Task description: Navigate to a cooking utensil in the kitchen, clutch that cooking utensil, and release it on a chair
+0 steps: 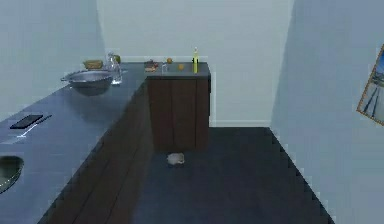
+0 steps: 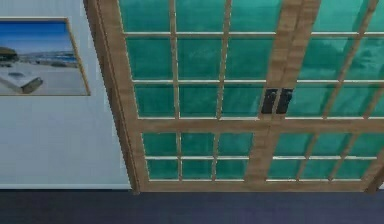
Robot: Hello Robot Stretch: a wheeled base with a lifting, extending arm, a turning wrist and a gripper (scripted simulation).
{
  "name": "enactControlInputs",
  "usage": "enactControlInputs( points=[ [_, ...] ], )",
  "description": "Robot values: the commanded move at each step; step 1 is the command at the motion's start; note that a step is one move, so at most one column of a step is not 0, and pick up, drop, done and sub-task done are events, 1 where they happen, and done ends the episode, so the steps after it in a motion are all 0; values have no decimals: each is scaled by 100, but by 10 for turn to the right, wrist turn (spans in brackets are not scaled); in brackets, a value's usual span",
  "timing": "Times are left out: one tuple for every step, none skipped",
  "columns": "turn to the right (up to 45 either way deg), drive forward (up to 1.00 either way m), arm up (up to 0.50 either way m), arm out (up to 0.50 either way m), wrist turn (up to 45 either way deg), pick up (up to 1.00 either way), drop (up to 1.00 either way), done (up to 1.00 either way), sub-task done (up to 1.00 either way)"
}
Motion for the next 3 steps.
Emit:
enactControlInputs(
  points=[
    [0, 60, 0, 0, 0, 0, 0, 0, 0],
    [-450, 0, 0, 0, 0, 0, 0, 0, 0],
    [-450, 0, 0, 0, 0, 0, 0, 0, 0]
  ],
)
